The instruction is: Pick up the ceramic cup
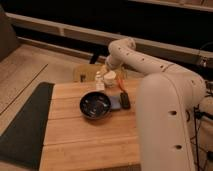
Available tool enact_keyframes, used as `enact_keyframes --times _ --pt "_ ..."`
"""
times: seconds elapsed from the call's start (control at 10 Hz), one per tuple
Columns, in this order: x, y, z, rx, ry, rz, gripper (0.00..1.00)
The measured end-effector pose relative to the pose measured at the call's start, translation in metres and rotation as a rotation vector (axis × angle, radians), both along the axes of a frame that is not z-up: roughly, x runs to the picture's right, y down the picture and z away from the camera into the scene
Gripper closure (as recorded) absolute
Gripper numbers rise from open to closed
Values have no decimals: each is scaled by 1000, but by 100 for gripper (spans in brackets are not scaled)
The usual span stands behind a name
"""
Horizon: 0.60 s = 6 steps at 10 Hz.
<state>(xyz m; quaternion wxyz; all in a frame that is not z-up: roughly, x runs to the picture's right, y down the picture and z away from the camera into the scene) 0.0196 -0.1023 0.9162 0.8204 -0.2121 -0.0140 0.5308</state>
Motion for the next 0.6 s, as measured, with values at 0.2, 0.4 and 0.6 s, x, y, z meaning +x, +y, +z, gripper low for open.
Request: enact_keyframes --times 0.2,0.4,0.6 --pt "-9 7 13 -36 -24 -9 35" --pt "-13 5 24 -46 -48 -34 35" --pt "-16 4 32 -59 -71 -43 35"
